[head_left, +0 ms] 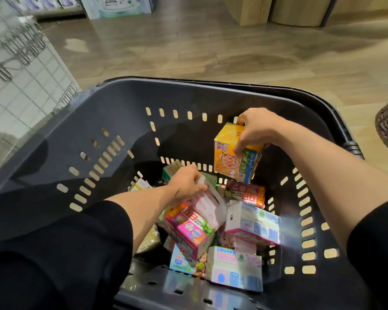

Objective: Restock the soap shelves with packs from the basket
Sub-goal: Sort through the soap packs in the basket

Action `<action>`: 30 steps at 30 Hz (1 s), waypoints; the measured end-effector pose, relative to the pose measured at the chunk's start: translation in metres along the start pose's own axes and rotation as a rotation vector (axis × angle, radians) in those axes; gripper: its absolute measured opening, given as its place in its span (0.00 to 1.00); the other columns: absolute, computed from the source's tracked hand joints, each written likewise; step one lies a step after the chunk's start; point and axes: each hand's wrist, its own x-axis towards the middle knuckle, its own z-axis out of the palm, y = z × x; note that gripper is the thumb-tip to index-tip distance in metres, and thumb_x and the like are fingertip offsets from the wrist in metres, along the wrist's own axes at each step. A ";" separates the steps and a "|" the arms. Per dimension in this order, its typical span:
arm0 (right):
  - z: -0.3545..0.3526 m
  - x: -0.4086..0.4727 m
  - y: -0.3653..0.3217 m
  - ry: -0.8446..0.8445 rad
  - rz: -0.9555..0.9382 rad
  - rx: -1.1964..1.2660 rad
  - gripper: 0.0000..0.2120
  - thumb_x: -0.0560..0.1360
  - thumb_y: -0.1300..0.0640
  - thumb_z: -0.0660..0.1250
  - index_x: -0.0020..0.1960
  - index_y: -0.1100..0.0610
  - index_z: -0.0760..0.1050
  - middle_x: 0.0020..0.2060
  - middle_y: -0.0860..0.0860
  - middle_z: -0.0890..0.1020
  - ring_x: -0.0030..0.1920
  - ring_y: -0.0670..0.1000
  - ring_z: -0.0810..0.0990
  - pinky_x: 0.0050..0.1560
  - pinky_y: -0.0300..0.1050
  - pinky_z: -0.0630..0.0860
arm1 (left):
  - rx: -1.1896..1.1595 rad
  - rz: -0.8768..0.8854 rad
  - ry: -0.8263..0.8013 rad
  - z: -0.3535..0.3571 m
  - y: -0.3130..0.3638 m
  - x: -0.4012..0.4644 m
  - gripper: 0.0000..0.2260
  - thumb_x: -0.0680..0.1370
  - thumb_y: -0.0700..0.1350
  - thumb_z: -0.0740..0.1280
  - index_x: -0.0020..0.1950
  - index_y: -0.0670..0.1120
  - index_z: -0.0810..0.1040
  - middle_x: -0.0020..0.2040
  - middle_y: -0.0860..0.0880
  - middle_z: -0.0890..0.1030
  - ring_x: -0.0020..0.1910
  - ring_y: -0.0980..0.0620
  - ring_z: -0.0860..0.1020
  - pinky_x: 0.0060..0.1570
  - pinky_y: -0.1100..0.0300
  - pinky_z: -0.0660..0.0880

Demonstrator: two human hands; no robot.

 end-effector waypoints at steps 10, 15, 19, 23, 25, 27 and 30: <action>-0.017 -0.021 -0.023 0.099 -0.095 0.661 0.15 0.62 0.61 0.78 0.47 0.60 0.79 0.43 0.58 0.83 0.46 0.56 0.82 0.47 0.55 0.81 | -0.159 0.020 0.514 -0.122 0.017 -0.052 0.10 0.77 0.46 0.70 0.43 0.39 0.81 0.36 0.46 0.79 0.37 0.52 0.76 0.40 0.57 0.73; -0.030 -0.045 -0.043 0.060 -0.170 1.073 0.16 0.68 0.63 0.71 0.54 0.66 0.79 0.49 0.63 0.83 0.45 0.59 0.83 0.49 0.55 0.81 | -0.466 -0.003 0.866 -0.201 0.014 -0.126 0.05 0.78 0.44 0.68 0.43 0.44 0.81 0.43 0.41 0.83 0.45 0.42 0.83 0.47 0.44 0.81; -0.038 -0.069 -0.080 -0.071 -0.238 1.233 0.18 0.71 0.60 0.68 0.59 0.67 0.77 0.53 0.64 0.82 0.49 0.62 0.82 0.47 0.54 0.81 | -0.522 0.077 1.154 -0.250 0.007 -0.199 0.10 0.79 0.41 0.67 0.37 0.46 0.78 0.33 0.50 0.81 0.34 0.54 0.80 0.38 0.58 0.78; -0.040 -0.104 -0.143 -0.211 -0.363 1.242 0.13 0.72 0.60 0.68 0.54 0.65 0.77 0.52 0.62 0.82 0.48 0.60 0.82 0.39 0.50 0.82 | -0.576 0.103 1.293 -0.264 -0.011 -0.278 0.11 0.78 0.43 0.68 0.36 0.45 0.77 0.30 0.49 0.77 0.29 0.53 0.75 0.32 0.59 0.72; -0.033 -0.125 -0.182 -0.270 -0.445 1.193 0.08 0.73 0.61 0.68 0.50 0.62 0.78 0.51 0.63 0.82 0.47 0.60 0.81 0.43 0.53 0.81 | -0.604 0.106 1.368 -0.263 -0.021 -0.321 0.12 0.78 0.46 0.69 0.37 0.42 0.76 0.33 0.45 0.75 0.32 0.50 0.73 0.37 0.55 0.69; -0.022 -0.149 -0.224 -0.336 -0.527 1.131 0.07 0.71 0.60 0.69 0.48 0.60 0.79 0.50 0.62 0.82 0.49 0.60 0.81 0.55 0.60 0.78 | -0.607 0.088 1.428 -0.257 -0.028 -0.364 0.11 0.78 0.46 0.69 0.38 0.41 0.77 0.35 0.43 0.78 0.33 0.48 0.75 0.37 0.55 0.72; 0.006 -0.189 -0.283 -0.434 -0.630 1.052 0.03 0.70 0.60 0.69 0.44 0.57 0.78 0.40 0.56 0.82 0.41 0.55 0.80 0.53 0.57 0.79 | -0.577 0.005 1.558 -0.239 -0.036 -0.434 0.09 0.79 0.43 0.67 0.39 0.45 0.79 0.34 0.50 0.82 0.32 0.52 0.79 0.35 0.56 0.76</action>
